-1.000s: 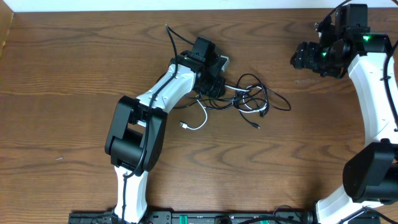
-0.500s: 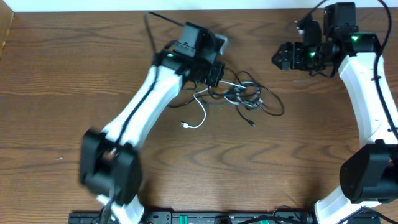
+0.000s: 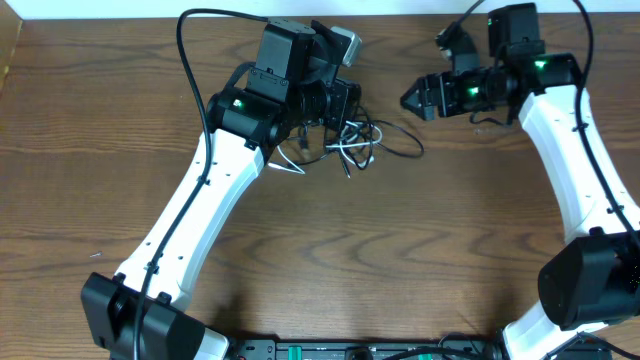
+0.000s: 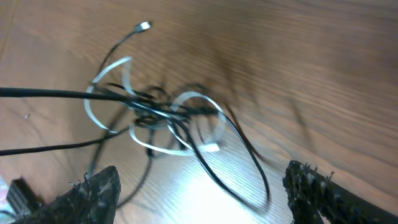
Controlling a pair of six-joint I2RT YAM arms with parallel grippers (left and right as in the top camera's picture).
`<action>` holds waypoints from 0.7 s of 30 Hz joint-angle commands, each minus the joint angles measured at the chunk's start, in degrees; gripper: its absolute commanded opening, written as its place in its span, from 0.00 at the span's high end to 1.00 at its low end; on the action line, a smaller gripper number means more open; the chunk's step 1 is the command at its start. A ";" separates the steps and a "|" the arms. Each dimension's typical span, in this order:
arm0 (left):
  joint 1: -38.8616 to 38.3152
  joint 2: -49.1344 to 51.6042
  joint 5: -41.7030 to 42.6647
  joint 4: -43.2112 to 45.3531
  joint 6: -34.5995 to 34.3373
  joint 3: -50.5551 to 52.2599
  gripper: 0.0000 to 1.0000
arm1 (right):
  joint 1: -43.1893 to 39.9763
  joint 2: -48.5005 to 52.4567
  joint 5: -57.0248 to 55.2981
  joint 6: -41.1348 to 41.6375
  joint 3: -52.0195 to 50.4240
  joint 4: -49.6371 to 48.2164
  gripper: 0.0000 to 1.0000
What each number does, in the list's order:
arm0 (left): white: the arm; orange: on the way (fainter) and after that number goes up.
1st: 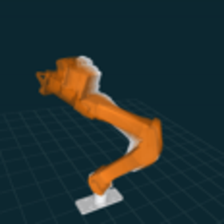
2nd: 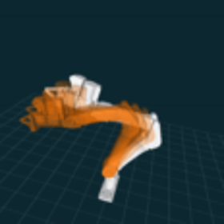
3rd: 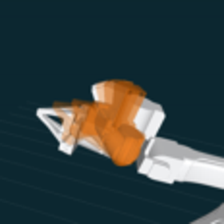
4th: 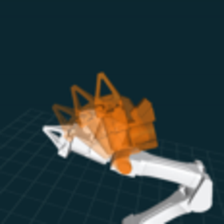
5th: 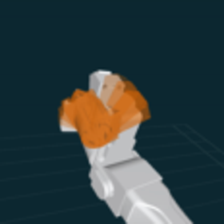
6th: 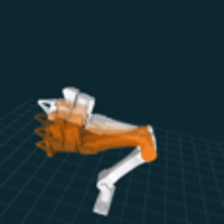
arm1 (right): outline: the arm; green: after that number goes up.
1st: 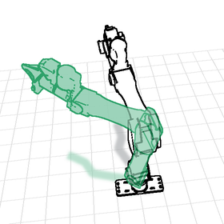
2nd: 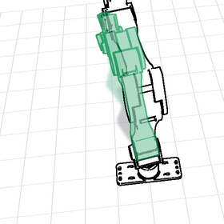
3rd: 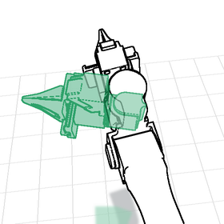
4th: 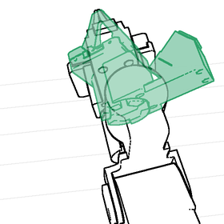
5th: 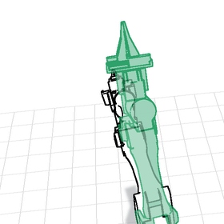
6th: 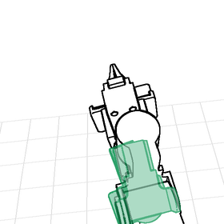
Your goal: Untangle cables
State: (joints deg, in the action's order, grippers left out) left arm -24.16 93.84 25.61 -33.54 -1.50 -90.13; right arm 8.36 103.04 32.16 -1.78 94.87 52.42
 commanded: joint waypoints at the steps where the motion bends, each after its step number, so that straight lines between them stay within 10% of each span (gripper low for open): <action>1: 0.09 -1.75 0.79 0.22 -0.33 -0.92 0.92 | 2.45 -0.39 2.95 -1.36 0.61 -0.63 0.20; 14: 0.09 -1.75 -4.02 0.24 -4.02 -0.92 0.92 | 8.72 5.09 1.22 9.90 -1.64 -3.28 0.38; 21: 0.15 -1.79 -7.37 0.24 -6.56 -0.92 0.92 | 10.54 7.52 -11.67 17.57 -1.68 -3.52 0.73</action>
State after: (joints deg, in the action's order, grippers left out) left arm -24.16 93.84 21.45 -33.58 -5.80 -90.13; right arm 18.33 109.95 30.02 9.54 93.56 48.40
